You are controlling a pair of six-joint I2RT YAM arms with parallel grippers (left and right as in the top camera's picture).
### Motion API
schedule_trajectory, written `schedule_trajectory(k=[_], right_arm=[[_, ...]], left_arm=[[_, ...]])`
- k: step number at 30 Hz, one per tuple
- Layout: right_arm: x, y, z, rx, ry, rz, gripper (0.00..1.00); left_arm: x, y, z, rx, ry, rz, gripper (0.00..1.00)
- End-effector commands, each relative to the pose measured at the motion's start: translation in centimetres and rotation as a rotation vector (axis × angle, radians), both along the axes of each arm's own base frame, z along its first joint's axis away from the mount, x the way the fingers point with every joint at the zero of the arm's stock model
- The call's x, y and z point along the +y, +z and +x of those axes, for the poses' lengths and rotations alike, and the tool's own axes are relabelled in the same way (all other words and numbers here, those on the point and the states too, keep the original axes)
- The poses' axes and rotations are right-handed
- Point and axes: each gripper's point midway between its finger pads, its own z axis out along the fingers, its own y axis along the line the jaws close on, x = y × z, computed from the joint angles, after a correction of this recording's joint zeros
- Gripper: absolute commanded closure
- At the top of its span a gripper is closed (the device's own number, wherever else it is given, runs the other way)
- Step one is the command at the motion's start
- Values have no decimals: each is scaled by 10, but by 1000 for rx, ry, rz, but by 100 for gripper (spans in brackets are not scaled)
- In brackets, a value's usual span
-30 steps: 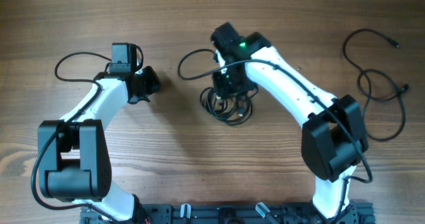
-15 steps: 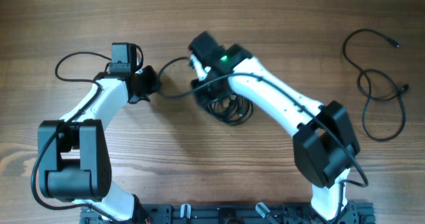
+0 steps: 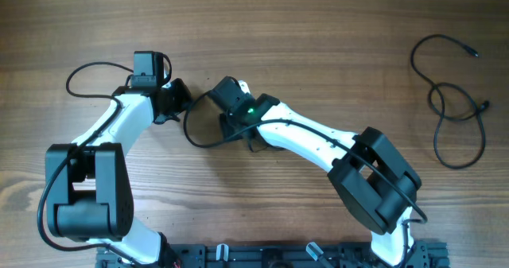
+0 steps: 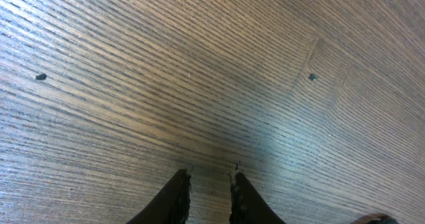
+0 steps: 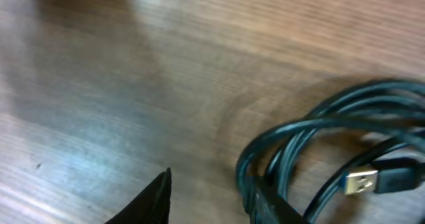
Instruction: Untangle cables
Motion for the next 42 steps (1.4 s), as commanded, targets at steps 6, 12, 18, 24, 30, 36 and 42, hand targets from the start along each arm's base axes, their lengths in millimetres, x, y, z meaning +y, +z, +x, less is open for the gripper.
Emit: schedule_trajectory(k=[6,12,18,24,30,36,42], right_arm=[[-10,-9,10,-37,-98,-29,63],[-7,-42,6,23,-130,-32,63],[6,-25,4,104,-89,97,96],[14,123,19,193,64,643,96],[-18,195,41,250,66,947,96],[-31,197,51,258,23,970,96],[-28,204,56,269,-8,1004,96]], left_arm=[[1,-3,-1,6,6,-9,76],[1,-3,-1,6,6,-9,76],[1,-3,-1,6,6,-9,76],[-6,-1,-1,5,-12,-48,76],[-69,33,-3,-144,-384,-338,69],[-101,97,-28,-381,-713,-716,54],[-108,122,-44,-501,-835,-836,47]])
